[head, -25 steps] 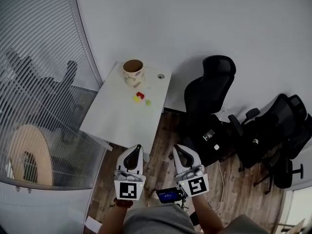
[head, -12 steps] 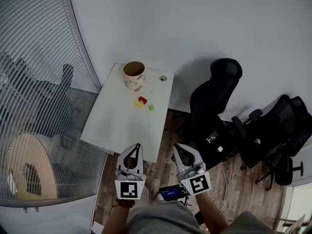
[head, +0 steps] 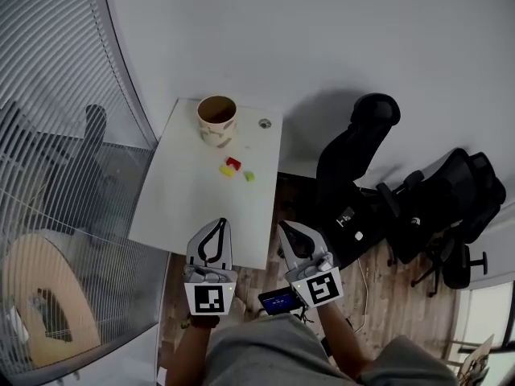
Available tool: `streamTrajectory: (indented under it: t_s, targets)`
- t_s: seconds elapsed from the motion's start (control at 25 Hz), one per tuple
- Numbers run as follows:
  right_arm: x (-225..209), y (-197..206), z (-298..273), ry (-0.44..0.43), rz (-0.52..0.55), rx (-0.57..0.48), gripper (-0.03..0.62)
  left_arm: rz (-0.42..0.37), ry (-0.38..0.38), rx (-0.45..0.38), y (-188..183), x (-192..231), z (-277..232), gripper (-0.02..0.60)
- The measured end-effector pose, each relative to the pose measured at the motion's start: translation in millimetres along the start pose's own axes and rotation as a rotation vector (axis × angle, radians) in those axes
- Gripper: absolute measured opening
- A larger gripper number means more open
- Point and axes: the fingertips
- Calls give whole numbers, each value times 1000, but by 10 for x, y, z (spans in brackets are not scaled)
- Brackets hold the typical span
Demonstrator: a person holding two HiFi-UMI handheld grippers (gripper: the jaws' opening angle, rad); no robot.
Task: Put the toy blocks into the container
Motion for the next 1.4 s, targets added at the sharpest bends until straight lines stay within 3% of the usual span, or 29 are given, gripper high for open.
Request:
streamTrajectory:
  t_s: [0.12,0.32,0.4,0.56,0.72,1.12,1.4]
  targets:
    - [65,27,-191,-2,8,44,11,-70,19,-40,-47,163,-71,8]
    - [91,73,-455,18,-36,70,11,5,55,-5,165,391,-187,8]
    - [77,153,-503,9,-66,88,11,-12,61,-12,185,467,-227,8]
    - [-73,300,-645,33,-56,131,11,56,64,26,348,582,-373,8]
    - [-230,341,-813,-24,-109,90,11,55,55,41,376,651,-559,8]
    - [-721,310,-1271,-105,-43,96,11,21,41,54,180,622,-1145,8]
    - [-997,425,-1571,-161,4,118,11,27,-4,78,239,672,-1385,8]
Point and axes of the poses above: the fingertips, and each gripper's own axes: z backward along the fingers, x to its left, y out of its underside, and after that the axes turned 13 degrees about x, right-handed
